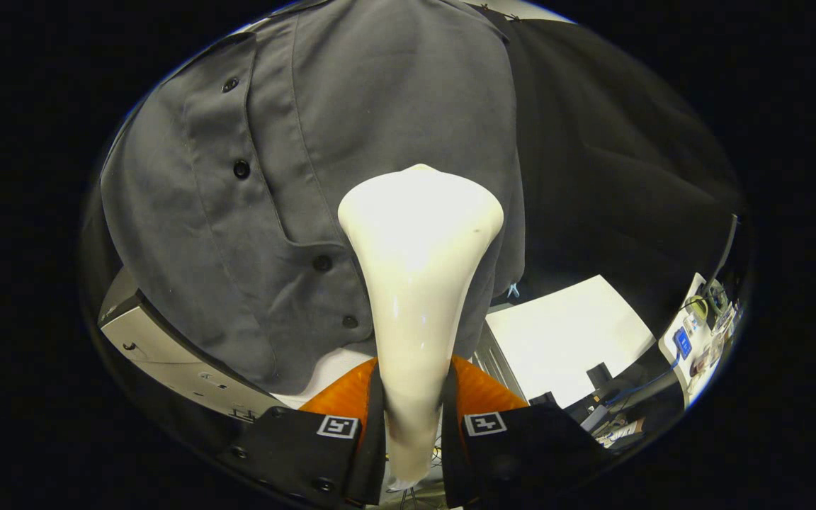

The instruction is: Iron the clothes twice with a garment steamer, once on the left side and once on the right side.

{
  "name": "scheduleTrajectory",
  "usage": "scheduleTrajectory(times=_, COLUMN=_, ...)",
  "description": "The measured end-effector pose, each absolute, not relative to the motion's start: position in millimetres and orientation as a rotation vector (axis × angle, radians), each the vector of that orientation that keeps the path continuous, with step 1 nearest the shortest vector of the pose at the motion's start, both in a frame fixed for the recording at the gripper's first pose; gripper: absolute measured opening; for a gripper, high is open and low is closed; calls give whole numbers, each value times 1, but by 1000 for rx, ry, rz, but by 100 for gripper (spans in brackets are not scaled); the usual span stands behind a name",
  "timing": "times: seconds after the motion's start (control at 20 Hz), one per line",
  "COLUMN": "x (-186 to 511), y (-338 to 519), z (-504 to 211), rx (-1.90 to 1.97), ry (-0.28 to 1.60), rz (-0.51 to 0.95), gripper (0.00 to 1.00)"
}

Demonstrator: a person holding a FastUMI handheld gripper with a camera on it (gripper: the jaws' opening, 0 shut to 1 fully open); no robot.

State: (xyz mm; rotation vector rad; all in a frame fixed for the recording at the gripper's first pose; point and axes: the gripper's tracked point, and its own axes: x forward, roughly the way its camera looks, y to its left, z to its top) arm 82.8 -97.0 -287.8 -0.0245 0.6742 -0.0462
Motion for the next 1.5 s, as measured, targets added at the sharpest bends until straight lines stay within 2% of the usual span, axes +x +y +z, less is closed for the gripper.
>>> scheduleTrajectory(times=1.5, x=45, y=-126, z=-402, rx=11, ry=887, rz=-95, gripper=40)
